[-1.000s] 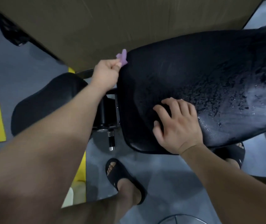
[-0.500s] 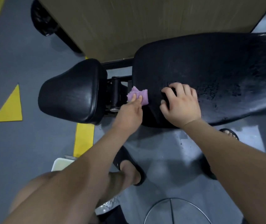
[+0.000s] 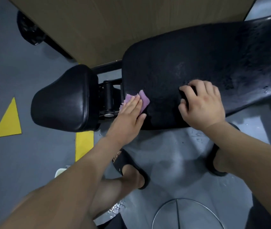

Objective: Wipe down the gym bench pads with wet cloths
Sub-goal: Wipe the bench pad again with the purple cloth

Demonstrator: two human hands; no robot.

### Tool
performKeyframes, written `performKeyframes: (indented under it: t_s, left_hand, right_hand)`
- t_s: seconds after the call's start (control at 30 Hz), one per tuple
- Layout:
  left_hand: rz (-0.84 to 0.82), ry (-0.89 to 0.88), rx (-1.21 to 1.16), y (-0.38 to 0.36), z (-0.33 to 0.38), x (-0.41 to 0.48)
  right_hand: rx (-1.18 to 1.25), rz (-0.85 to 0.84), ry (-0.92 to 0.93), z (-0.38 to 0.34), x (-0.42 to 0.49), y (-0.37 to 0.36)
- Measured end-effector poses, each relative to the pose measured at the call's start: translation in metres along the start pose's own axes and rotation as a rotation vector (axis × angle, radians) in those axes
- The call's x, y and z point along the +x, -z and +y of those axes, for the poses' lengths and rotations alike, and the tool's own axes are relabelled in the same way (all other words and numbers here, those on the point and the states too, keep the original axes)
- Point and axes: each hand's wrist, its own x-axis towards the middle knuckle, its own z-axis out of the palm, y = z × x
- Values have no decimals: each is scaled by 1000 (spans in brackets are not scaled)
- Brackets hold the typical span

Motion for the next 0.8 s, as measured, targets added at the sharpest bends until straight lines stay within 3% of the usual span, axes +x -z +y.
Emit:
performKeyframes:
  t_s: [0.07,0.43,0.63,0.8]
  left_hand:
    - [-74,27,47,0,-3,12]
    - [-30,235,114,26,-16,153]
    - [34,57,65,-4,15,66]
    - [-11,-12,103,-28,30,-12]
  right_hand:
    - [-2,4,-2,2,0,-3]
    - [-47,41,20,8,0,-13]
    - [-59,0,-5,5,-1,-6]
    - [-59,6,-22,2,-1,-5]
